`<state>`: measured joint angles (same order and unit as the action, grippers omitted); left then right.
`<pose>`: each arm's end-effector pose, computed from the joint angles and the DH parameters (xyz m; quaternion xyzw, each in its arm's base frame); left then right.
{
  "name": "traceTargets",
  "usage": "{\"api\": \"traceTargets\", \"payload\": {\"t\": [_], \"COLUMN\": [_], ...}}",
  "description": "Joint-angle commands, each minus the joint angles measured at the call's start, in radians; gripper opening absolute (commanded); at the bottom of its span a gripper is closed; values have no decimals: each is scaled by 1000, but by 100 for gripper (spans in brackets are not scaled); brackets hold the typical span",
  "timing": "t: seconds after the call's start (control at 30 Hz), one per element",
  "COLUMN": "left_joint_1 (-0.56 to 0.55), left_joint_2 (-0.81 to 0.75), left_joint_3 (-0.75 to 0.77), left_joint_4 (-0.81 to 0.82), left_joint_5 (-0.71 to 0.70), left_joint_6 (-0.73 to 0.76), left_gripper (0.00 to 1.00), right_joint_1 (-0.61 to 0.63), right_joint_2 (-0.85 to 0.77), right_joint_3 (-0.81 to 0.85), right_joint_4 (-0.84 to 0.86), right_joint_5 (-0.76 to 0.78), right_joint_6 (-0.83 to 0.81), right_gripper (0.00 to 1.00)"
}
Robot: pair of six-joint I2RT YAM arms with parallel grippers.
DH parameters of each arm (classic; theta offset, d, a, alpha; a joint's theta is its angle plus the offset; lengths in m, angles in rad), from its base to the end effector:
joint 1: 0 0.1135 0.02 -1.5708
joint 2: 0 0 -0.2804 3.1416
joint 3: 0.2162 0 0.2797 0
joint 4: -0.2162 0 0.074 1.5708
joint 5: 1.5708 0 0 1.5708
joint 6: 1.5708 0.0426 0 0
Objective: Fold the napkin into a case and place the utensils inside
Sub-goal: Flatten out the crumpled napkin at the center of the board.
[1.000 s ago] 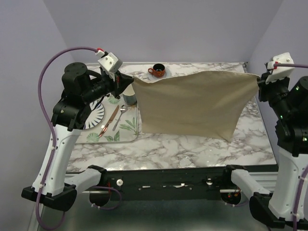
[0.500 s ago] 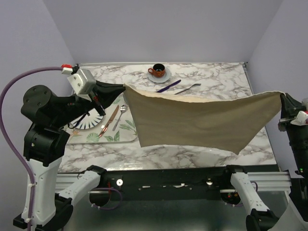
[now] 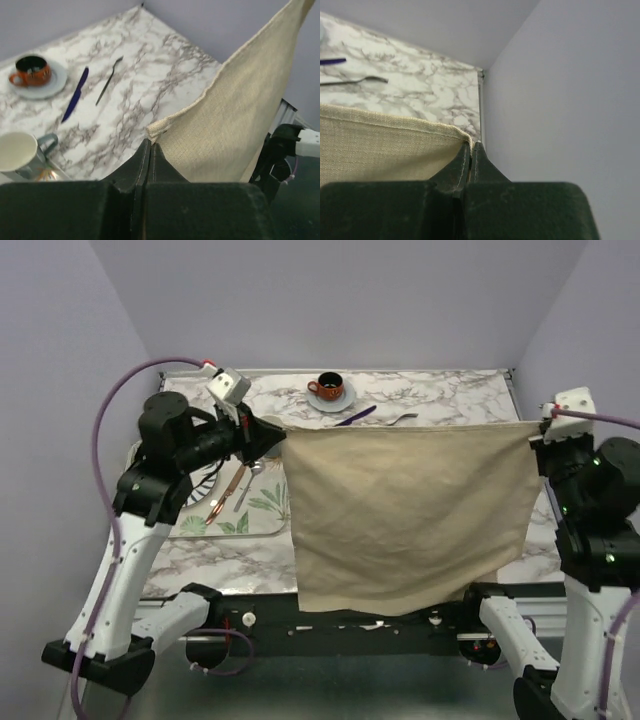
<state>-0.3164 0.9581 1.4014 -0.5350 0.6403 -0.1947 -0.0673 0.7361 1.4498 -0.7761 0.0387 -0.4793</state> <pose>0.1703 -0.0825 0.5044 0.2544 0.6870 -0.3867 0.5602 0.0954 -0.0081 0.5187 -0.1361 0.7160 -0.1984 0.6554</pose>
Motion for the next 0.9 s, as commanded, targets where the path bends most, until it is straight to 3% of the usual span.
{"api": "traceTargets", "payload": {"t": [0.0, 0.13, 0.33, 0.57, 0.87], "left_joint_1": [0, -1, -1, -3, -26], "left_joint_2": [117, 276, 562, 896, 1064], "left_joint_3": [-149, -160, -87, 114, 240], "left_joint_4": [134, 230, 335, 320, 276], "left_joint_5": [-177, -200, -212, -205, -312], "left_joint_6": [-35, -6, 52, 60, 64], "left_gripper": [0, 0, 0, 0, 0], "right_joint_1": [-5, -5, -9, -15, -16], "right_joint_2": [91, 218, 512, 868, 1144], "right_joint_3": [-182, -319, -335, -186, -14], "right_joint_4": [243, 377, 537, 551, 511], "right_joint_5": [84, 60, 49, 27, 47], "right_joint_6": [-70, -103, -125, -114, -104], "right_gripper": [1, 1, 1, 1, 1]}}
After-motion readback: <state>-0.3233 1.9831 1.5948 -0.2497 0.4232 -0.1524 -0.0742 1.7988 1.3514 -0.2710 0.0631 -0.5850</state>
